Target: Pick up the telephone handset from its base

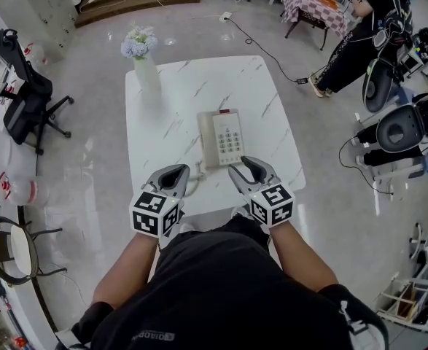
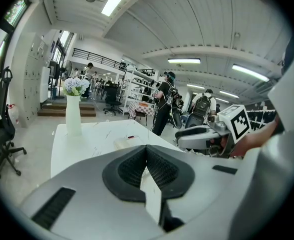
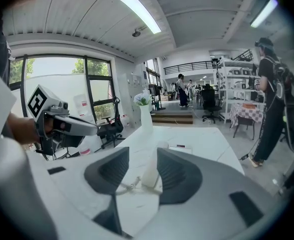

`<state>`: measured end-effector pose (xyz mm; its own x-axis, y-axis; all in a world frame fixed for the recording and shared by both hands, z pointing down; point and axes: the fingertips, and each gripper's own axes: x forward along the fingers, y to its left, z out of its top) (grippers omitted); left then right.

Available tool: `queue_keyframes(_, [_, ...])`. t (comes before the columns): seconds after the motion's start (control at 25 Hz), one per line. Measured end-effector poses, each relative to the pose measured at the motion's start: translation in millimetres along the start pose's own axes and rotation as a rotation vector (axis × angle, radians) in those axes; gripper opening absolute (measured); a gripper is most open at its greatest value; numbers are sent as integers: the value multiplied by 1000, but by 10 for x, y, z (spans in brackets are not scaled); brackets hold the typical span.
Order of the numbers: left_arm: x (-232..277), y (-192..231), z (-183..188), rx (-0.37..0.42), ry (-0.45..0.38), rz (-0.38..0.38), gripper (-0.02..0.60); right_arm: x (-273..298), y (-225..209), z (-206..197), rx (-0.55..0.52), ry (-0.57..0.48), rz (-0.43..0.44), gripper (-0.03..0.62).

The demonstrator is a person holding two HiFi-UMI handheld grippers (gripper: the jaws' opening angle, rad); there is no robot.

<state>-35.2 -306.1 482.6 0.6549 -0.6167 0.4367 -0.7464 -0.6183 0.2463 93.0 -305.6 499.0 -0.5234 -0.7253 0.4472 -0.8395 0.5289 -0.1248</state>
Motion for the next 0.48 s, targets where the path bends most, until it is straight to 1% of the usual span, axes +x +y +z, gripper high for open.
queue_keyframes(0.16, [-27, 4, -28, -1, 1, -3, 2, 7, 31, -19, -1, 8, -2, 186])
queue_keyframes(0.32, [-59, 31, -75, -7, 5, 0, 2, 26, 89, -43, -5, 28, 13, 186])
queue_keyframes(0.48, [-95, 24, -78, -12, 1, 1, 2, -1, 84, -25, 0, 22, 2, 184])
